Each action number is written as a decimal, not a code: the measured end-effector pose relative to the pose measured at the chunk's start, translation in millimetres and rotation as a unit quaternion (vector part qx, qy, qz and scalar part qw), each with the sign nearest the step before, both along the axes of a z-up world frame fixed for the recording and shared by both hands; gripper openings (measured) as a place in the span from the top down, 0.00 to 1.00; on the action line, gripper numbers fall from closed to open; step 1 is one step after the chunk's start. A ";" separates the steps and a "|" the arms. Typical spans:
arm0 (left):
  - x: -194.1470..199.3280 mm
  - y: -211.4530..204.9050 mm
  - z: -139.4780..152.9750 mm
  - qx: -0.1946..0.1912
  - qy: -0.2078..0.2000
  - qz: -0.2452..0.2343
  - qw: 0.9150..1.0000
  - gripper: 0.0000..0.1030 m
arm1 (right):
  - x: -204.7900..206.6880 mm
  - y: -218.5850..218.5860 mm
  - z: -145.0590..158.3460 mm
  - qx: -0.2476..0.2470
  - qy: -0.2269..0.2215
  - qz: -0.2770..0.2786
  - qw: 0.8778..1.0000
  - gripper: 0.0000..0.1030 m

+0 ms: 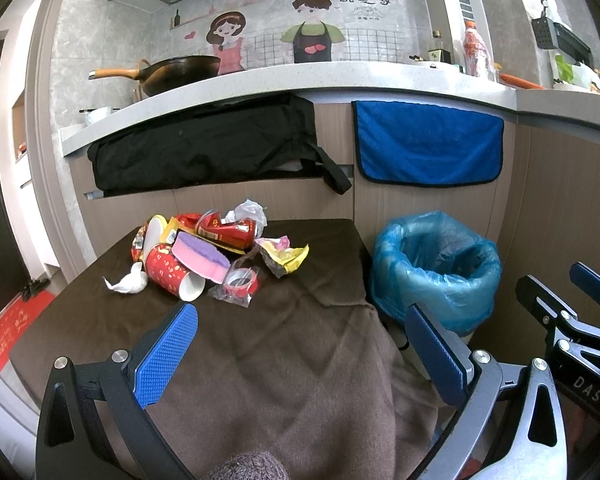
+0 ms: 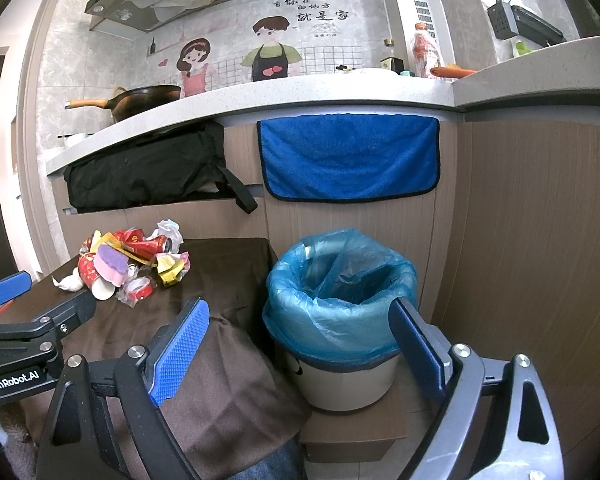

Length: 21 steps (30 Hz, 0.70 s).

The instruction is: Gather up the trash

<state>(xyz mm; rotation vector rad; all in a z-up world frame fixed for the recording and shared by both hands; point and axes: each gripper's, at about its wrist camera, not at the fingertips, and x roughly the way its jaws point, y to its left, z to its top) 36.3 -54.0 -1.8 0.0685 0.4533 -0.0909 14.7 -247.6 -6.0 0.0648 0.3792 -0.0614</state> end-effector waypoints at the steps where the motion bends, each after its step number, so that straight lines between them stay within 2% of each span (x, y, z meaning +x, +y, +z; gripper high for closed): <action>1: 0.2 0.1 0.0 0.000 0.001 0.000 1.000 0.01 | 0.4 0.0 0.5 0.000 0.001 -0.001 1.000 0.13; 11: 19.2 7.3 10.7 -0.008 0.012 -0.001 1.000 0.01 | 8.1 2.6 4.3 -0.008 -0.002 0.001 1.000 0.13; 15: 38.5 16.0 14.5 -0.017 0.005 0.009 1.000 0.01 | 25.6 5.4 7.7 -0.024 -0.002 0.003 1.000 0.13; 21: 74.9 37.3 8.9 -0.031 0.018 0.032 0.999 0.01 | 57.7 14.9 15.9 -0.030 -0.002 0.016 0.999 0.13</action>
